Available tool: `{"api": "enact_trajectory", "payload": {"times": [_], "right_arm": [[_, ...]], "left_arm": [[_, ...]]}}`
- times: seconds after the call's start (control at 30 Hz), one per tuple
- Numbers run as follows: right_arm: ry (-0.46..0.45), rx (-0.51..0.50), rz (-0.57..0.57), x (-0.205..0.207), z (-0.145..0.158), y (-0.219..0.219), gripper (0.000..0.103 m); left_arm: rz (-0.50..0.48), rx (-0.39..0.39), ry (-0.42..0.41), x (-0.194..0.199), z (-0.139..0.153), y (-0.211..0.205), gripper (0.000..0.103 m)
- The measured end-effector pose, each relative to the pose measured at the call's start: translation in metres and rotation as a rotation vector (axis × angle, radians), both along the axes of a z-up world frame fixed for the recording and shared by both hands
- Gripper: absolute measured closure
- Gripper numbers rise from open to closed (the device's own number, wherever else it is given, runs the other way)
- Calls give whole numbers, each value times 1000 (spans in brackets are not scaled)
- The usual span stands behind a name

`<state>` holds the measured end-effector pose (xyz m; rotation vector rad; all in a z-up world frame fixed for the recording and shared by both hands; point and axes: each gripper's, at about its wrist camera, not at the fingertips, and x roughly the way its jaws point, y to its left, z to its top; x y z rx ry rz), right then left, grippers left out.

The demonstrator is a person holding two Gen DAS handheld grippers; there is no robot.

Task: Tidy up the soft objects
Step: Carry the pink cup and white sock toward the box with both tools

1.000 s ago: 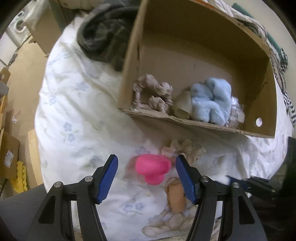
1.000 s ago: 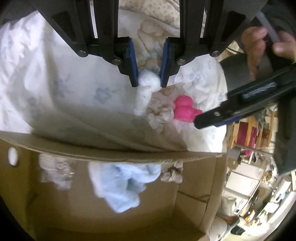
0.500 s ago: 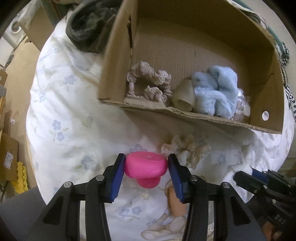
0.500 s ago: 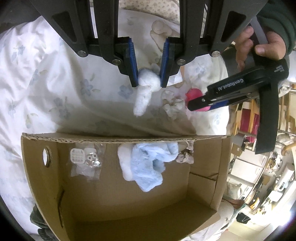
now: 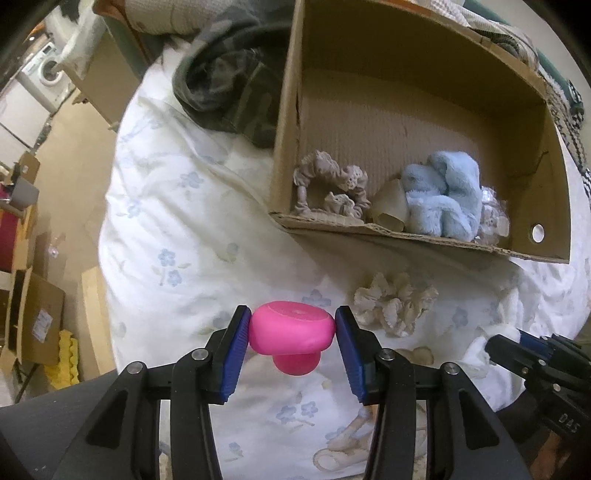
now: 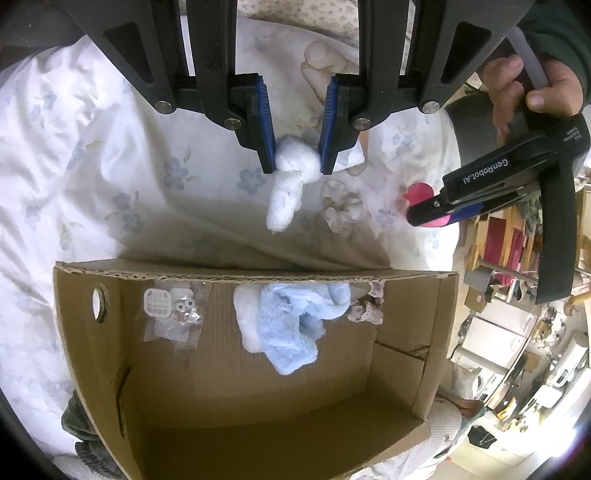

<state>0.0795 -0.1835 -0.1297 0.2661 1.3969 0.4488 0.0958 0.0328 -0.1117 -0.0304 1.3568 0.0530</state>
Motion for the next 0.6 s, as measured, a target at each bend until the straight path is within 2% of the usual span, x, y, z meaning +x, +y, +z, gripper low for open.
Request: {"api": "enact_trajectory", "payload": {"times": [0.13,0.33,0.6], "right_arm": [[-30,13,2,-4,12,-2,78],[-100,70,1,-9,46,-10,78],[-256,138,-32,-7,98,-28,78]], "left_arm": [[2,17,-68,-11,23,3,60],[13,32,-173,-30,58,4,60],[57,40,-272,-26,87,11,60]]}}
